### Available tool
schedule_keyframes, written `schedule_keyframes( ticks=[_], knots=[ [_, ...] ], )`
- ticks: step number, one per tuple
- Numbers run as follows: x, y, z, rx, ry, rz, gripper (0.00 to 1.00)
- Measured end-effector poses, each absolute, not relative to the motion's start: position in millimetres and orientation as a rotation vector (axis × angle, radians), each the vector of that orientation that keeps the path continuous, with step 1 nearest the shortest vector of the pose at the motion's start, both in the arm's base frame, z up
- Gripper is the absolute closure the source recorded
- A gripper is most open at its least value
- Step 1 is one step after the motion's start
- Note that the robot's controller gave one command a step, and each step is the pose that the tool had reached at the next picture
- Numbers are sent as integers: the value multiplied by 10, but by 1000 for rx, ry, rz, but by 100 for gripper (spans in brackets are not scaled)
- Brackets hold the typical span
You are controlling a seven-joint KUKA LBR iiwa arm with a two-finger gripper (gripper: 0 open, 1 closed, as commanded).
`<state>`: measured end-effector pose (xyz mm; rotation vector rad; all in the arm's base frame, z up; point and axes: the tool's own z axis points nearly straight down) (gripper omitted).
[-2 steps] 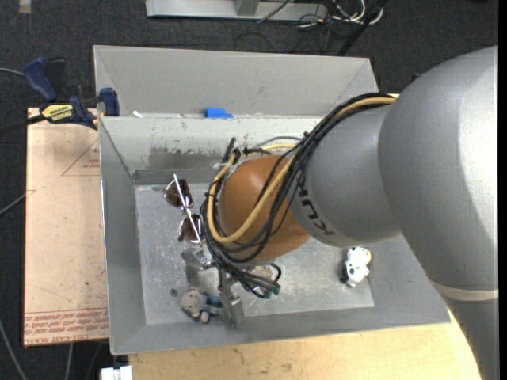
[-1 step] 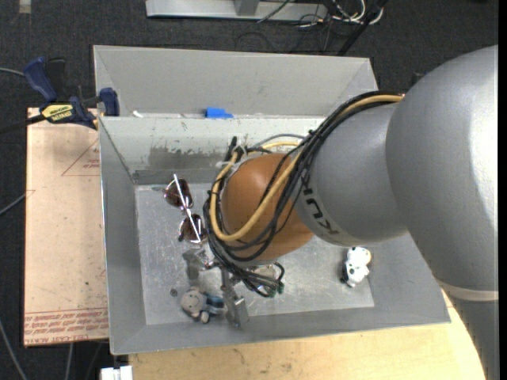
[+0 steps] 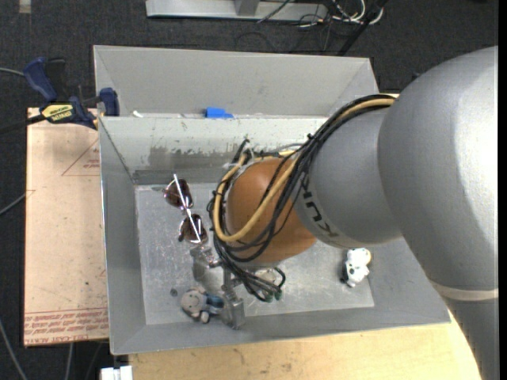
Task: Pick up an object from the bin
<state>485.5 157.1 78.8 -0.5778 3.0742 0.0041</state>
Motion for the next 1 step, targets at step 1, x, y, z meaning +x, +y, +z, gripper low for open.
schedule_keyframes(
  ticks=[1],
  knots=[
    [4806, 1626, 698, -1183, 2908, 3, 100]
  ],
)
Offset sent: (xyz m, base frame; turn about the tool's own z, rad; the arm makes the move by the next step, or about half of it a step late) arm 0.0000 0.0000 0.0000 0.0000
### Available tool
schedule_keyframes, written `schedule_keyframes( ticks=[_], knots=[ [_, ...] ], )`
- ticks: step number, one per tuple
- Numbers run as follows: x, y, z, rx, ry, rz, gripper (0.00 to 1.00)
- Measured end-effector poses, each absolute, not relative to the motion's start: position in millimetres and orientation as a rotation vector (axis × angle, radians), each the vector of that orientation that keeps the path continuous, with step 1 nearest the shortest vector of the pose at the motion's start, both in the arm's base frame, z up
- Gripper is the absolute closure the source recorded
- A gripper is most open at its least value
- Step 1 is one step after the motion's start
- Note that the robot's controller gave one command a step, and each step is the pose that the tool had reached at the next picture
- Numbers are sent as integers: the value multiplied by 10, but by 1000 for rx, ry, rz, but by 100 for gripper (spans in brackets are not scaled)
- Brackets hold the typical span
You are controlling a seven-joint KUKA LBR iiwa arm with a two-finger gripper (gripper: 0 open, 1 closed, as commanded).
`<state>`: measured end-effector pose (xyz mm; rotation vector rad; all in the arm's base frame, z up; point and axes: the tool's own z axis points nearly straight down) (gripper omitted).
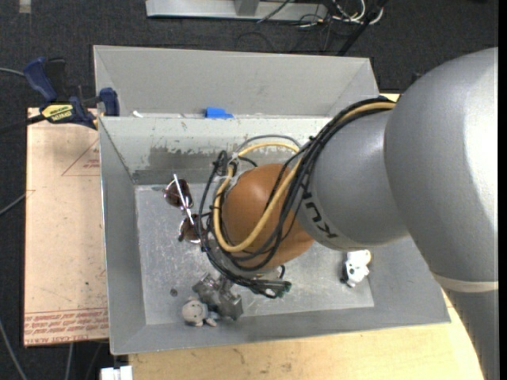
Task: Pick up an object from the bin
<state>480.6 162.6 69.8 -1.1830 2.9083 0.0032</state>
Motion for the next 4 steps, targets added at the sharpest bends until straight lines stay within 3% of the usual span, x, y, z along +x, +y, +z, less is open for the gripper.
schedule_keyframes(
  ticks=[2, 4],
  knots=[
    [4796, 1624, 738, -1184, 2912, 3, 100],
    [4795, 1628, 955, -1184, 2912, 3, 100]
  ],
)
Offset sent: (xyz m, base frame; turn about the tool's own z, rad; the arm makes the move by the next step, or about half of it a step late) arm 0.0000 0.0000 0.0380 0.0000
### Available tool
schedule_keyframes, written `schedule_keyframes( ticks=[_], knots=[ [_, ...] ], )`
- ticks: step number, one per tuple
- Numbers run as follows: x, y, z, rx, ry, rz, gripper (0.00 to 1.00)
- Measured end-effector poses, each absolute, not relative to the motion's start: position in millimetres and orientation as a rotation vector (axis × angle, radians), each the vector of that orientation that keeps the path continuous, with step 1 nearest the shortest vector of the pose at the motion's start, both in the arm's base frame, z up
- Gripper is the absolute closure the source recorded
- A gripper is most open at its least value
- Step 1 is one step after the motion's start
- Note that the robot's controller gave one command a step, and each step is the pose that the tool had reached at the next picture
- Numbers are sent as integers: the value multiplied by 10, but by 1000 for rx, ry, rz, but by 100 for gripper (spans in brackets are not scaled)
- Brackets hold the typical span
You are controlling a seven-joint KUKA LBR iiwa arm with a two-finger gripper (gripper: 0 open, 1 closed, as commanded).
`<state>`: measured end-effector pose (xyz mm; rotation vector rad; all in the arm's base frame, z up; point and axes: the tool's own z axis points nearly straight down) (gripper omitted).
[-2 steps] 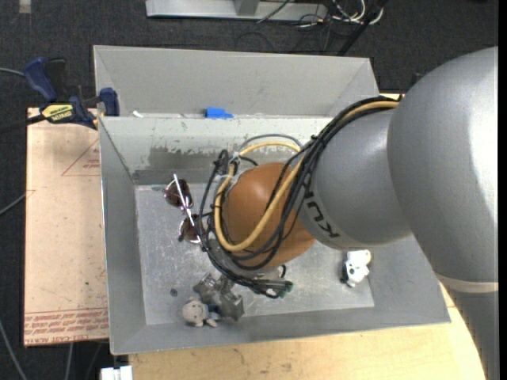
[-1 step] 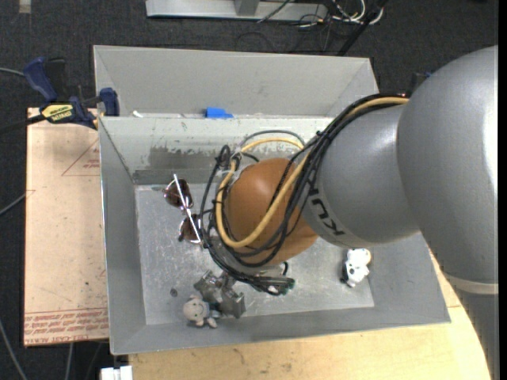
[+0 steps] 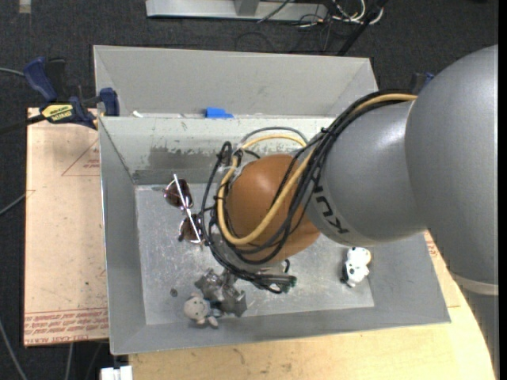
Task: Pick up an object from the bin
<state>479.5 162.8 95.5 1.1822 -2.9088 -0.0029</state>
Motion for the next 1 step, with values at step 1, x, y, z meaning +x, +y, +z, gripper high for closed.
schedule_keyframes(
  ticks=[1],
  knots=[
    [4798, 1630, 1085, 1182, -2912, -2, 100]
  ],
)
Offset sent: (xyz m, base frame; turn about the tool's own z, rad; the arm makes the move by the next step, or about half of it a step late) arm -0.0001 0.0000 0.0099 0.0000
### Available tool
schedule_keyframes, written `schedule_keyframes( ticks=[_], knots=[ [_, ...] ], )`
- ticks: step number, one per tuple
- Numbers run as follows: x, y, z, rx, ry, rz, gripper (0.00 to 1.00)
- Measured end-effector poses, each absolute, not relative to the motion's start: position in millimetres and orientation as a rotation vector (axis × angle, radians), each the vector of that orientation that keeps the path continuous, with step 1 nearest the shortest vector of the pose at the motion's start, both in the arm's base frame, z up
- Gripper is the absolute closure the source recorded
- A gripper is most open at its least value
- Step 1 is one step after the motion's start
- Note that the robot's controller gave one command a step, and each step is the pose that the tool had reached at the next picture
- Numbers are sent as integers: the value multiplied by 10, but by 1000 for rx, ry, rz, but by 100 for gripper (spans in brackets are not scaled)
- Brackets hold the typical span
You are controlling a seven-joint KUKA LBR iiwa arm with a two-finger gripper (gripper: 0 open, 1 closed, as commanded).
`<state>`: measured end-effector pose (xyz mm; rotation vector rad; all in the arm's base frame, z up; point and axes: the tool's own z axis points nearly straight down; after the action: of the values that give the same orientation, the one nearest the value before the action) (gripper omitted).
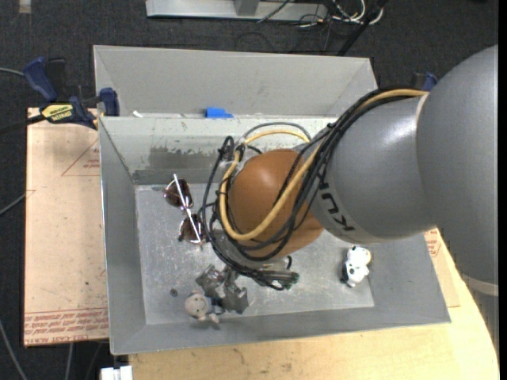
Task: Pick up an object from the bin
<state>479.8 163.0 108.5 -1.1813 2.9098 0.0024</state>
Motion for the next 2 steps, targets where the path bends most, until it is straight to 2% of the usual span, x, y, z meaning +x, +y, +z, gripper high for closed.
schedule_keyframes(
  ticks=[2],
  knots=[
    [4797, 1632, 1223, -1181, 2911, 3, 100]
  ],
)
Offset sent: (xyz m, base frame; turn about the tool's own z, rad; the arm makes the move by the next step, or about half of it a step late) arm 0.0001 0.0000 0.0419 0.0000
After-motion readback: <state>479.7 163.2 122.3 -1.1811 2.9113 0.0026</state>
